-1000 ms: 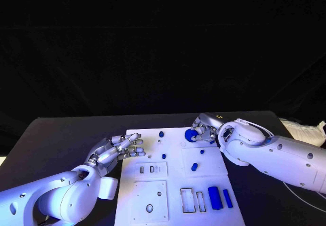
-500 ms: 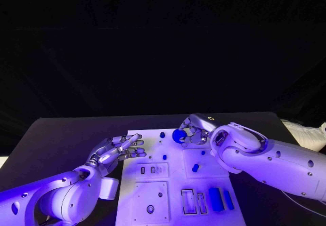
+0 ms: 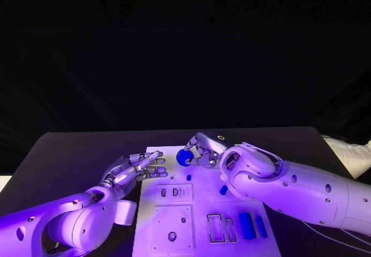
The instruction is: Assemble the parts on the task board
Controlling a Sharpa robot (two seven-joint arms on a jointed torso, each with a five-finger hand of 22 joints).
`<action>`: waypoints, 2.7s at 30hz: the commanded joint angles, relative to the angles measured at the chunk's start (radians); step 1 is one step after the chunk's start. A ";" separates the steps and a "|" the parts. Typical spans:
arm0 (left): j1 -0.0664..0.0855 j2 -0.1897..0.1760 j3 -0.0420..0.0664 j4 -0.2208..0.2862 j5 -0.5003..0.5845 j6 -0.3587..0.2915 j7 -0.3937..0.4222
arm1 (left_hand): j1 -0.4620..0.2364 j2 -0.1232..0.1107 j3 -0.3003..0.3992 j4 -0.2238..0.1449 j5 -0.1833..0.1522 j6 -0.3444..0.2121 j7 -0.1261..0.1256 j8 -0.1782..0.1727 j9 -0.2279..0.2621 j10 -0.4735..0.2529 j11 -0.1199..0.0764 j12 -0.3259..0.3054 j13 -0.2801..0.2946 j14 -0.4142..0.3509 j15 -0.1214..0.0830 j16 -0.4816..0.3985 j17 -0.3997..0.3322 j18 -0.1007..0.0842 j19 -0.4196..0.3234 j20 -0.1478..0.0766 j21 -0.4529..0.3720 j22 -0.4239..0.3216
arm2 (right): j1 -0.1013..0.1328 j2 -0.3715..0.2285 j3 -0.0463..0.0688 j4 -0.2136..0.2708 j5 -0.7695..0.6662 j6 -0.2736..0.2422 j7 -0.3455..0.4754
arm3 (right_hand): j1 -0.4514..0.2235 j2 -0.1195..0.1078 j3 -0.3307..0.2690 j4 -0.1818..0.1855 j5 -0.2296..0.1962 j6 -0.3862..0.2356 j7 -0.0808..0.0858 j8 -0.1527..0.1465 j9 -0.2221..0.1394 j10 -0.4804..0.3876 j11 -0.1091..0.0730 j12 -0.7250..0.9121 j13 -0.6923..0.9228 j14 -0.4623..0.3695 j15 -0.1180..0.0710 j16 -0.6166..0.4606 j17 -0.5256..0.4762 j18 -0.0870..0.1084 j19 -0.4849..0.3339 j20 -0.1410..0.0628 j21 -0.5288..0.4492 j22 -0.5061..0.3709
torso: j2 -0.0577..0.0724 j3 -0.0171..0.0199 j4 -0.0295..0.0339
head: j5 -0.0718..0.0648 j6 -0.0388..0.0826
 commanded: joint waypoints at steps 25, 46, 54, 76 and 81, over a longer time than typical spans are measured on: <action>0.001 0.003 0.001 -0.001 0.001 0.021 0.003 | 0.003 0.006 0.000 -0.004 -0.006 -0.001 0.005 -0.004 -0.001 -0.001 0.003 -0.006 -0.001 0.001 0.005 -0.004 0.001 0.009 0.002 0.001 -0.001 -0.001 | -0.010 0.064 -0.011 -0.089 -0.037 0.056 -0.025 | -0.077 -0.042 -0.001 0.024 -0.034 -0.115 0.023 -0.040 -0.015 -0.046 0.037 -0.180 0.002 0.060 0.028 -0.001 0.020 -0.008 0.048 0.021 0.001 0.183 | 0.000 0.0013 -0.0009 | 0.003 -0.005; 0.001 -0.002 0.001 -0.001 0.001 0.023 0.002 | 0.003 0.006 0.000 -0.007 -0.006 0.000 0.005 -0.006 -0.001 0.000 0.003 -0.008 -0.001 0.001 0.005 -0.006 0.003 0.010 0.002 0.001 -0.001 -0.001 | -0.018 -0.052 -0.011 -0.001 0.032 -0.090 0.036 | -0.128 -0.047 -0.068 0.097 0.026 -0.130 0.025 -0.025 -0.010 -0.046 0.042 -0.190 -0.002 0.064 0.035 0.011 0.047 -0.009 0.052 0.034 0.003 0.190 | -0.001 0.0029 -0.0031 | 0.004 -0.004; 0.001 -0.006 0.000 -0.002 0.001 0.024 0.002 | 0.003 0.007 0.000 -0.007 -0.006 0.000 0.004 -0.006 -0.001 0.000 0.003 -0.008 -0.001 0.001 0.005 -0.007 0.003 0.010 0.002 0.001 -0.001 -0.001 | -0.018 -0.208 -0.007 0.029 0.257 -0.122 0.234 | -0.061 -0.035 -0.052 0.055 0.041 -0.120 0.024 -0.029 -0.011 -0.045 0.039 -0.184 0.004 0.065 0.032 0.014 0.055 -0.009 0.053 0.030 0.003 0.191 | -0.006 0.0062 -0.0140 | 0.000 -0.001; 0.000 0.003 0.000 -0.017 0.001 0.031 0.000 | 0.003 0.007 0.000 -0.007 -0.006 0.000 0.004 -0.006 -0.001 0.000 0.003 -0.008 -0.001 0.001 0.005 -0.007 0.003 0.010 0.002 0.001 -0.001 -0.001 | -0.063 -0.339 -0.006 -0.124 0.444 -0.033 0.434 | -0.013 -0.057 -0.059 0.000 0.050 -0.114 0.025 -0.031 -0.013 -0.017 0.040 -0.109 0.059 0.073 0.033 0.033 0.100 -0.010 0.055 0.031 0.004 0.195 | -0.012 0.0158 -0.0252 | -0.013 -0.008; 0.000 0.005 0.000 -0.019 0.001 0.031 0.000 | 0.003 0.007 0.000 -0.007 -0.006 0.000 0.004 -0.006 -0.001 0.000 0.003 -0.008 -0.001 0.001 0.005 -0.007 0.003 0.010 0.002 0.001 -0.001 -0.001 | -0.067 -0.331 -0.006 -0.135 0.435 -0.025 0.436 | -0.010 -0.053 -0.059 -0.005 0.045 -0.110 0.025 -0.030 -0.013 -0.012 0.040 -0.097 0.068 0.074 0.034 0.035 0.105 -0.011 0.058 0.031 0.006 0.199 | -0.012 0.0135 -0.0237 | -0.013 -0.011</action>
